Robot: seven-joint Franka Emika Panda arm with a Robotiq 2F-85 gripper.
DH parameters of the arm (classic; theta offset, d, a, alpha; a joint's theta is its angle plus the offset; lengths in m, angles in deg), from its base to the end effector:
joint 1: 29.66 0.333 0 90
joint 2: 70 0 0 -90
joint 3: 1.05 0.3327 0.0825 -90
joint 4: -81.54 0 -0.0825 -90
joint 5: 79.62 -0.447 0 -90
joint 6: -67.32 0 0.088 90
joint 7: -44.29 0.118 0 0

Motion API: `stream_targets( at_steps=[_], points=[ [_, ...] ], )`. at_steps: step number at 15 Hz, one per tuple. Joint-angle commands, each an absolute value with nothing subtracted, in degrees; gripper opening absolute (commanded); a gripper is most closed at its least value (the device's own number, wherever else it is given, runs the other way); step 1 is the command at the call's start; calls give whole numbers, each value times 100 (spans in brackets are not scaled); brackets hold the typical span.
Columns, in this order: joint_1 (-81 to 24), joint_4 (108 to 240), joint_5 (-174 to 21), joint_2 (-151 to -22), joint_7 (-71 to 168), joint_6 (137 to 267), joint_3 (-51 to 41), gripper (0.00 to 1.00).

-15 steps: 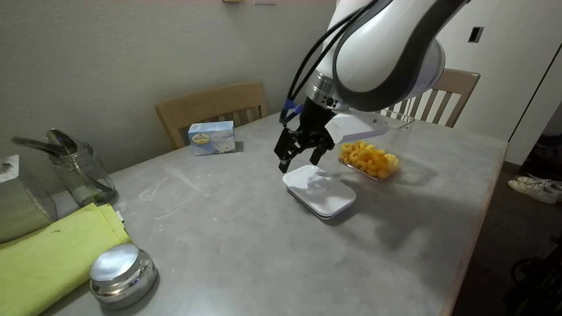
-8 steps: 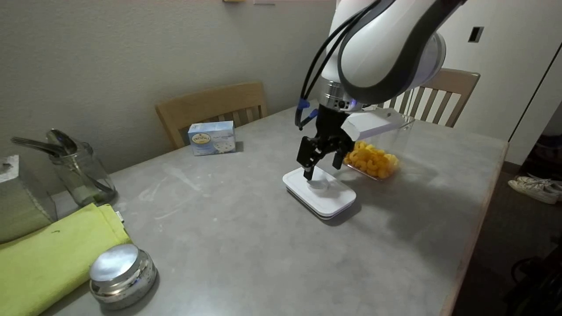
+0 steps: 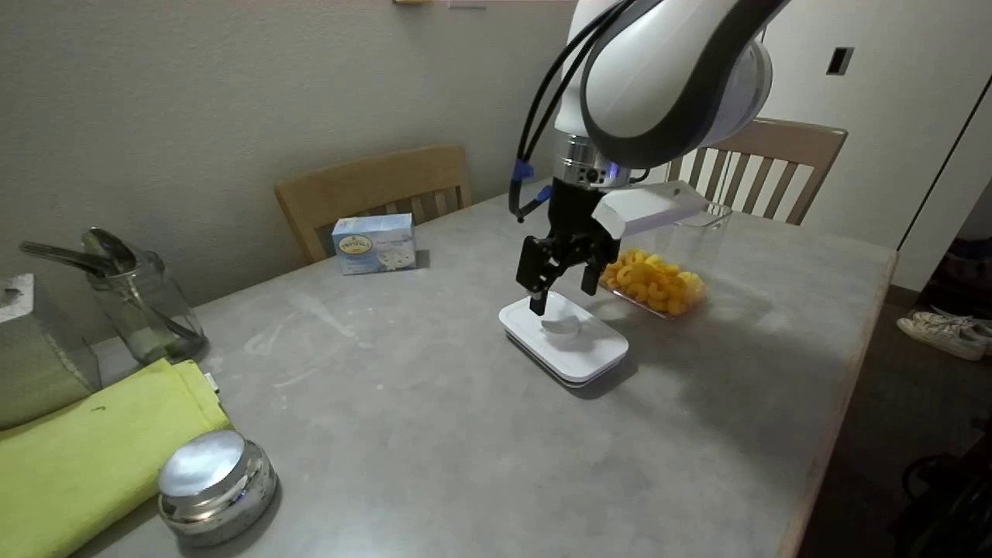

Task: Take the white lid off of the table and place it on the clear bowl then push down then knob on the lid

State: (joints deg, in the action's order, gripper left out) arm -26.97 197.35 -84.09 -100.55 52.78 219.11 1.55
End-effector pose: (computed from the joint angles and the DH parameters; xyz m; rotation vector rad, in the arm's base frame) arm 0.6526 0.0590 0.1423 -3.0585 0.1995 -0.1325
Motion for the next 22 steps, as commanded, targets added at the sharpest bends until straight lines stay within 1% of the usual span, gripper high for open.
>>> stream_targets(
  at_steps=[1, 10, 15, 16, 17, 18, 19, 20, 22],
  points=[
    [-2644, 19527, -8414, -10181, 5187, 21670, 146, 100],
    [-2572, 19050, -8349, -10668, 5197, 21494, 96, 100],
    [-2557, 18850, -8381, -10650, 5270, 20985, 102, 100],
    [-2562, 18818, -8394, -10635, 5272, 20843, 112, 83],
    [-2560, 18793, -8404, -10627, 5289, 20741, 112, 77],
    [-2557, 18772, -8406, -10613, 5299, 20636, 112, 66],
    [-2558, 18750, -8411, -10612, 5300, 20564, 116, 62],
    [-2554, 18730, -8411, -10604, 5309, 20492, 114, 64],
    [-2551, 18690, -8415, -10612, 5311, 20383, 117, 57]
  ],
)
